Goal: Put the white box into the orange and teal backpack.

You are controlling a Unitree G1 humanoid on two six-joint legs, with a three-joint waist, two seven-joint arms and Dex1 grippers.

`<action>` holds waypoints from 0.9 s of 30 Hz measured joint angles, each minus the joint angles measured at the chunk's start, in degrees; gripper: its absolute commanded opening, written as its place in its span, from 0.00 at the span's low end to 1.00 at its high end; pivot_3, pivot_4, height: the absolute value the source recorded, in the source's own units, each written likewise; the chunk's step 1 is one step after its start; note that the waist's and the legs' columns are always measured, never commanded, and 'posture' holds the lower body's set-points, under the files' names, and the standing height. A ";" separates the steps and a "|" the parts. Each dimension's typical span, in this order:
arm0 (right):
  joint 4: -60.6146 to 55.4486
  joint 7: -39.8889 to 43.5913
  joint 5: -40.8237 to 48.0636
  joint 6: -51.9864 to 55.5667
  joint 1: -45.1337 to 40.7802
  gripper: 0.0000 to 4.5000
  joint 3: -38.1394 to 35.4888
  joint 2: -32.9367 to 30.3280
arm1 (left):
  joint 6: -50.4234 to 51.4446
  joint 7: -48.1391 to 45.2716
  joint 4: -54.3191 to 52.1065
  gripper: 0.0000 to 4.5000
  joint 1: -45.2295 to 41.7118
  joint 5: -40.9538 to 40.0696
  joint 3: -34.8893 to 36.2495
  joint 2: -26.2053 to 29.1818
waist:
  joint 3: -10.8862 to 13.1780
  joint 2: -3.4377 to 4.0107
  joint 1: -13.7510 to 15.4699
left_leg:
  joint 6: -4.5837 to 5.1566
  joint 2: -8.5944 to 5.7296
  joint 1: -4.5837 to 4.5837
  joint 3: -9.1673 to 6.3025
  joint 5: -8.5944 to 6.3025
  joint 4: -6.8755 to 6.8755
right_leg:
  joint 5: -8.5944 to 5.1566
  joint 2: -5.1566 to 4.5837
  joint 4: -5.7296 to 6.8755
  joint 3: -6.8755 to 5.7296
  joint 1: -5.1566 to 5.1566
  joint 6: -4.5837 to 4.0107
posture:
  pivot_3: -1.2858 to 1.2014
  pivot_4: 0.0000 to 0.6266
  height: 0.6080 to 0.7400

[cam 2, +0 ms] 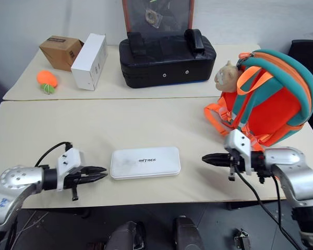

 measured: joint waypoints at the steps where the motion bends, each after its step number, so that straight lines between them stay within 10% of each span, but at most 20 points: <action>1: 1.09 0.09 -1.13 -0.52 -1.30 0.00 1.50 0.55 | -0.24 -0.09 0.89 0.01 -1.55 0.43 -1.08 -0.26 | 0.00 0.00 0.01 | 0.00 0.00 -0.04 0.01 -0.01 0.04 | 0.00 0.00 0.01 0.00 -0.04 0.00 | 0.52 0.24 1.00; 16: 1.24 -0.87 -7.04 -2.95 -0.99 0.00 7.98 4.86 | 2.56 -0.47 3.35 0.01 -6.32 0.96 -4.10 -2.58 | 0.00 0.00 0.03 | 0.11 0.04 -0.19 -0.04 -0.05 0.64 | 0.08 0.00 0.27 0.00 -0.01 0.16 | 0.52 0.24 1.00; 27: 5.93 -1.84 -11.60 -7.09 -4.29 0.00 8.21 5.67 | 35.53 -1.72 5.35 0.69 -3.14 -19.89 10.01 -0.17 | 0.00 0.00 -0.18 | 0.08 0.06 -0.19 -0.07 -0.04 0.71 | 0.07 0.00 0.32 -0.02 -0.02 0.15 | 0.52 0.24 1.00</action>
